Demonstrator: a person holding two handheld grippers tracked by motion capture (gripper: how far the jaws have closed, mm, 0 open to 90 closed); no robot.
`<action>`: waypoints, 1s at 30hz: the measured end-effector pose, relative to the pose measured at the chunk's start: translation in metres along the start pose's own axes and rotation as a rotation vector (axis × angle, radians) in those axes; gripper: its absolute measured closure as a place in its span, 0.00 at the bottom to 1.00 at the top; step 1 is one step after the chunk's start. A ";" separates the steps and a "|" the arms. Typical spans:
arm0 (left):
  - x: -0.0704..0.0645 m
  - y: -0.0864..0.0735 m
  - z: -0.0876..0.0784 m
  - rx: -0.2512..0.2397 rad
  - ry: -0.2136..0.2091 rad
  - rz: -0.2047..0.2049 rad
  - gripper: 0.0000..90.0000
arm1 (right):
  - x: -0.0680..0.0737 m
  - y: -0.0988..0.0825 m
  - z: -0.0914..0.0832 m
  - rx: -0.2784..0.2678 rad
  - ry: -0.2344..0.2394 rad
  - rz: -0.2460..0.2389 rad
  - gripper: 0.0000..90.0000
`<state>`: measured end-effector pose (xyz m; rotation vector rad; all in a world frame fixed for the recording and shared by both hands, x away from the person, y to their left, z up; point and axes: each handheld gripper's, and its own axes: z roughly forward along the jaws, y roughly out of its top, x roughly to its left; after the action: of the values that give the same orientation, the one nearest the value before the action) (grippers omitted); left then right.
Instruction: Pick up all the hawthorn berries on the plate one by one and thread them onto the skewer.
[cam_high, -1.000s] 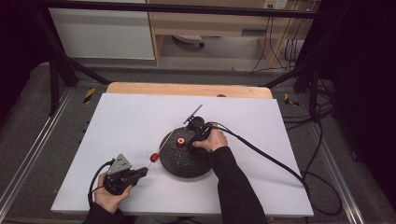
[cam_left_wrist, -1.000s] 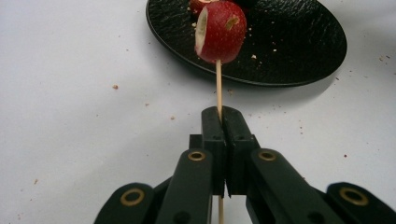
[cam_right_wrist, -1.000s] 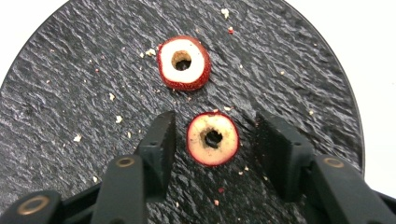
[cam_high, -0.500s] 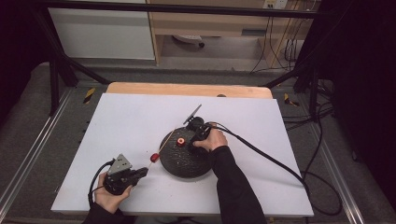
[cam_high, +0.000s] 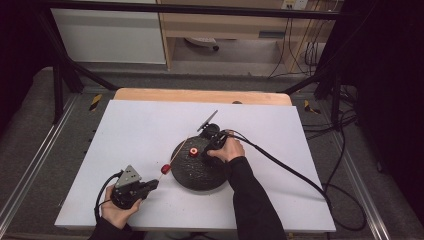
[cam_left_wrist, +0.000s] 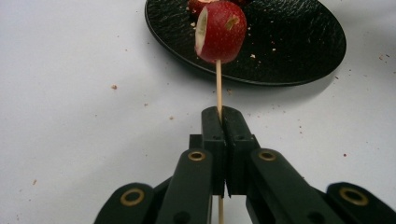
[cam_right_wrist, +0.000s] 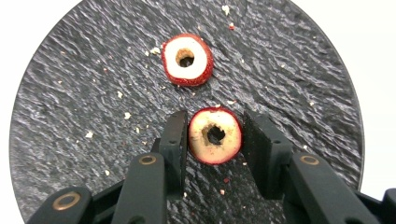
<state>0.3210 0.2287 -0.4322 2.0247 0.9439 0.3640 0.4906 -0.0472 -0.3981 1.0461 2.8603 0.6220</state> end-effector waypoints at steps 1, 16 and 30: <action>0.000 0.000 0.000 0.000 0.000 0.001 0.98 | 0.001 -0.001 -0.001 -0.008 0.000 -0.001 0.69; -0.001 0.000 0.000 -0.005 0.000 0.002 0.98 | 0.014 -0.010 -0.017 -0.132 0.044 0.028 0.69; -0.001 0.000 0.000 -0.004 0.002 0.004 0.98 | 0.023 -0.034 -0.021 -0.327 0.118 0.110 0.69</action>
<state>0.3198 0.2280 -0.4322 2.0233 0.9394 0.3698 0.4484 -0.0634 -0.3893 1.1475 2.6754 1.1486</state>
